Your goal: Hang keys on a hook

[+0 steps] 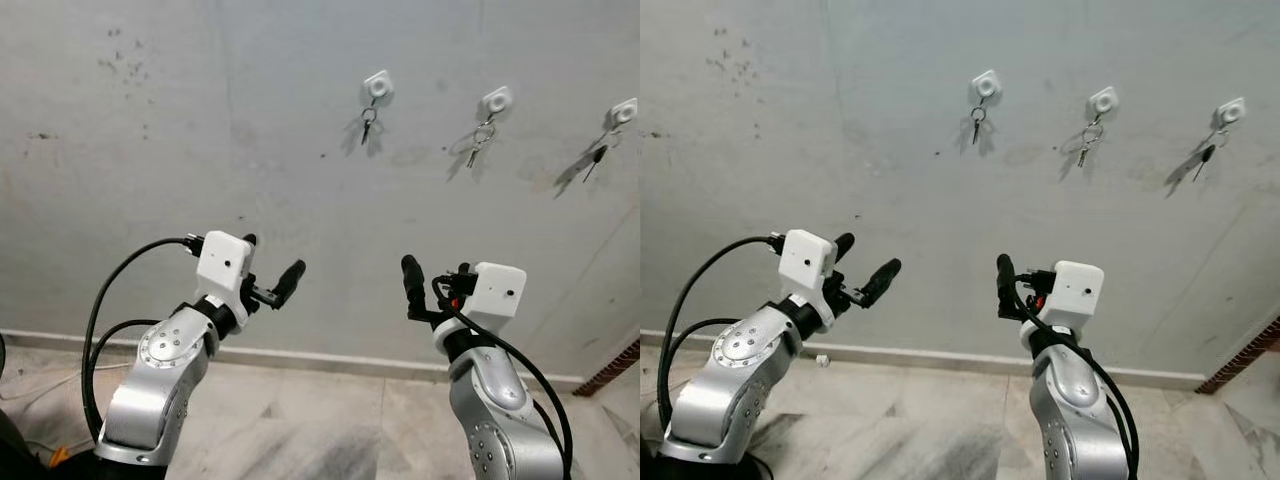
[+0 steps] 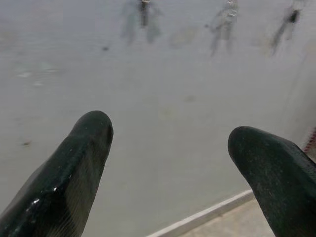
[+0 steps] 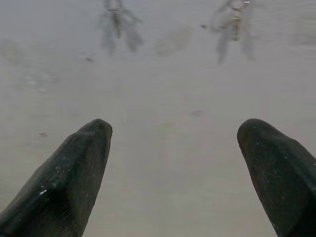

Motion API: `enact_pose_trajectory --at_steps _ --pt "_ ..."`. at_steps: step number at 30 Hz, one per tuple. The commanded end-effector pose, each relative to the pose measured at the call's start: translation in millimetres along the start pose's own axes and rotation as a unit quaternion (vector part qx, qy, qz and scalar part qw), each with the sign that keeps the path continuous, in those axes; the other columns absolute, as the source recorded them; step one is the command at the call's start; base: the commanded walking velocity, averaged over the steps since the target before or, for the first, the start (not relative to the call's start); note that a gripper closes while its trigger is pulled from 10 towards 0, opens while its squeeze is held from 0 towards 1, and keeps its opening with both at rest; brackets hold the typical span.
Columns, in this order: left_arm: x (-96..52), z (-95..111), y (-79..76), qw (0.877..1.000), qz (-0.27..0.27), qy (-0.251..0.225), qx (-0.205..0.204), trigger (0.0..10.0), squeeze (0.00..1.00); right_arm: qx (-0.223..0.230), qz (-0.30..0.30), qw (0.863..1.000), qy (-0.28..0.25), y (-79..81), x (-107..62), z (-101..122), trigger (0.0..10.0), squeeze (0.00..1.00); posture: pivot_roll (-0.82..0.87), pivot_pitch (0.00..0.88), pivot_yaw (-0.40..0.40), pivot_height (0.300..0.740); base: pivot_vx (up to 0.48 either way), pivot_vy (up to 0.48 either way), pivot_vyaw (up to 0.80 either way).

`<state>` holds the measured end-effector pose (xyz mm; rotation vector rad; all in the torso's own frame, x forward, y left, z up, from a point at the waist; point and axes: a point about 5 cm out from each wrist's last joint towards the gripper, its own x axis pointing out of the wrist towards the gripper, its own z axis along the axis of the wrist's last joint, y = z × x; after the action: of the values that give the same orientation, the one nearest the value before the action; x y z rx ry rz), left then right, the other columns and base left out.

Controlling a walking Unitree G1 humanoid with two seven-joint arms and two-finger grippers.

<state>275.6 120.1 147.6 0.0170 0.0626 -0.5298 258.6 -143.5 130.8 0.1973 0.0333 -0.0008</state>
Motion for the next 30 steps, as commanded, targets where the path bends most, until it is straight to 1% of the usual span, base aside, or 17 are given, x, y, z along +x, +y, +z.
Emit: enact_pose_trajectory --at_steps 1,9,15,21,23,25,28,30 --pt "-0.1 1.4 1.4 1.000 -0.002 -0.001 0.003 10.0 0.00 -0.002 -0.001 1.000 -0.003 -0.3 2.1 2.0 10.0 0.00 0.11 0.000 -0.065 0.740 0.000 -0.394 0.00" --pt "0.5 1.3 0.8 1.000 -0.004 -0.002 0.002 10.0 0.00 -0.006 0.000 1.000 0.000 0.7 3.2 0.5 10.0 0.00 0.11 0.000 -0.065 0.740 0.000 -0.421 0.00" --pt "1.9 1.4 1.4 1.000 -0.003 -0.003 0.002 10.0 0.00 -0.010 0.004 1.000 -0.004 1.1 8.1 2.5 10.0 0.00 0.11 0.000 -0.065 0.740 0.000 -0.429 0.00" --pt "1.8 0.3 0.2 1.000 -0.003 -0.002 0.000 10.0 0.00 -0.013 0.005 1.000 -0.006 0.8 9.2 3.6 10.0 0.00 0.11 0.000 -0.068 0.740 0.000 -0.429 0.00" --pt "1.7 -0.3 -0.2 1.000 -0.001 -0.001 -0.002 10.0 0.00 -0.013 0.005 1.000 -0.006 0.7 9.0 3.5 10.0 0.00 0.11 0.000 -0.068 0.740 0.000 -0.281 0.00" --pt "2.9 -2.5 0.9 1.000 0.015 0.002 -0.006 10.0 0.00 -0.014 0.006 1.000 -0.005 0.7 9.0 2.7 10.0 0.00 0.11 0.000 -0.068 0.740 0.000 0.000 0.00" --pt "4.2 -4.7 2.3 1.000 0.029 0.010 -0.001 10.0 0.00 -0.016 0.008 1.000 -0.003 1.3 9.0 2.1 10.0 0.00 0.11 0.000 -0.068 0.740 0.000 0.000 0.00" --pt "4.6 -4.6 2.5 1.000 0.028 0.009 -0.003 10.0 0.00 -0.016 0.008 1.000 -0.003 1.8 9.5 2.0 10.0 0.00 0.11 0.000 -0.068 0.740 0.000 0.000 0.00"
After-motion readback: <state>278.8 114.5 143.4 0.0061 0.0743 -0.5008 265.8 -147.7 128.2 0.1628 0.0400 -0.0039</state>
